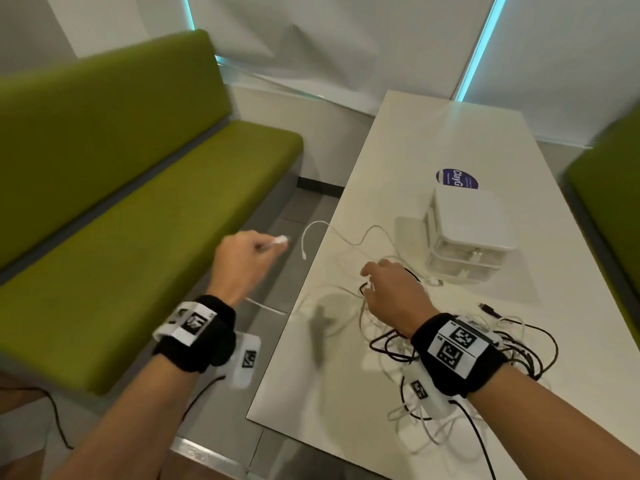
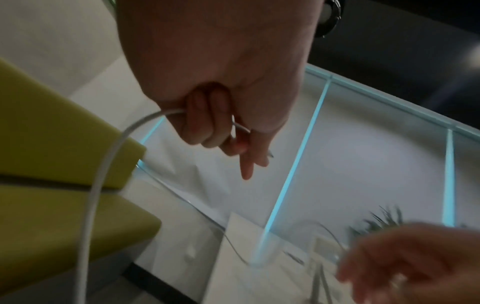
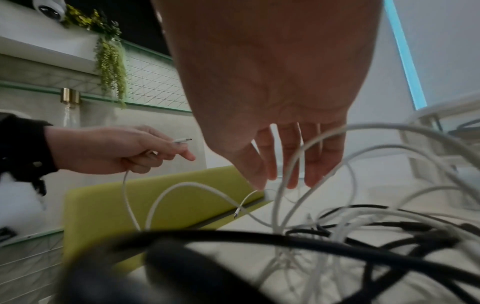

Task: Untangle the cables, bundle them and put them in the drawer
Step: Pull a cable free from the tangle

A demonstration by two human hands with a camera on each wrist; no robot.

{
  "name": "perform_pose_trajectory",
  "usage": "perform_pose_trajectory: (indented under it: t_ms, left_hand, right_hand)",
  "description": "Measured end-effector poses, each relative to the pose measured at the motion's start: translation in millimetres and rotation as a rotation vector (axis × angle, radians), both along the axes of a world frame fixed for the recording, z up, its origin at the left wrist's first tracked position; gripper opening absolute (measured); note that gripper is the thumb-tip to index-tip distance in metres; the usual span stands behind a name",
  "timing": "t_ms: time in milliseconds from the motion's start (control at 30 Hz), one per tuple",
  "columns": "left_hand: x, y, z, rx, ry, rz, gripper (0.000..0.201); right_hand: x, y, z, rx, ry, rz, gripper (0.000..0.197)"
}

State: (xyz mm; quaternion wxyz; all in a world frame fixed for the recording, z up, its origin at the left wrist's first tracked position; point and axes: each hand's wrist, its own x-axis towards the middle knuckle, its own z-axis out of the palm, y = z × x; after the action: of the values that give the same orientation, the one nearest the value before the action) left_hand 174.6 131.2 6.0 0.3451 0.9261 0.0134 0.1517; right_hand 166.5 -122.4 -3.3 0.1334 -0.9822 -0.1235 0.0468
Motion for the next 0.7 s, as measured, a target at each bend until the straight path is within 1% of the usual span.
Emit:
perform_pose_trajectory:
  t_ms: [33, 67, 100, 167, 200, 267, 300, 367, 433, 567, 700]
  left_hand:
    - [0, -14, -8, 0.086, 0.073, -0.072, 0.054]
    - [0, -30, -17, 0.166, 0.136, -0.133, 0.053]
    - [-1, -45, -24, 0.212, 0.178, -0.19, 0.045]
    - [-3, -71, -35, 0.223, 0.262, -0.321, 0.038]
    - [-5, -80, -40, 0.242, 0.304, -0.395, 0.041]
    - [-9, -95, -49, 0.405, 0.382, -0.519, 0.043]
    - [-11, -99, -54, 0.509, 0.397, -0.543, 0.04]
    - [-12, -101, -59, 0.63, 0.413, -0.519, 0.035]
    - [-7, -94, -57, 0.659, 0.432, -0.44, 0.033]
    - [6, -65, -44, 0.628, 0.48, -0.284, 0.025]
    - [15, -32, -31, 0.568, 0.414, -0.084, 0.033]
  right_hand:
    - [1, -4, -3, -0.007, -0.002, -0.006, 0.03]
    - [2, -8, -5, -0.02, 0.002, -0.005, 0.027]
    - [2, -12, -6, -0.043, 0.02, 0.004, 0.025]
    - [1, -19, -8, -0.121, 0.068, 0.061, 0.023]
    - [-1, -22, -9, -0.15, 0.075, 0.097, 0.022]
    - [-3, -27, -11, -0.125, 0.049, 0.15, 0.019]
    - [-3, -29, -12, -0.09, 0.026, 0.163, 0.018]
    - [-4, -31, -12, -0.057, 0.02, 0.165, 0.018]
    - [-5, -33, -13, -0.047, 0.039, 0.159, 0.019]
    - [-6, -33, -15, -0.062, 0.075, 0.109, 0.022]
    - [-3, -30, -17, -0.094, 0.11, 0.073, 0.023]
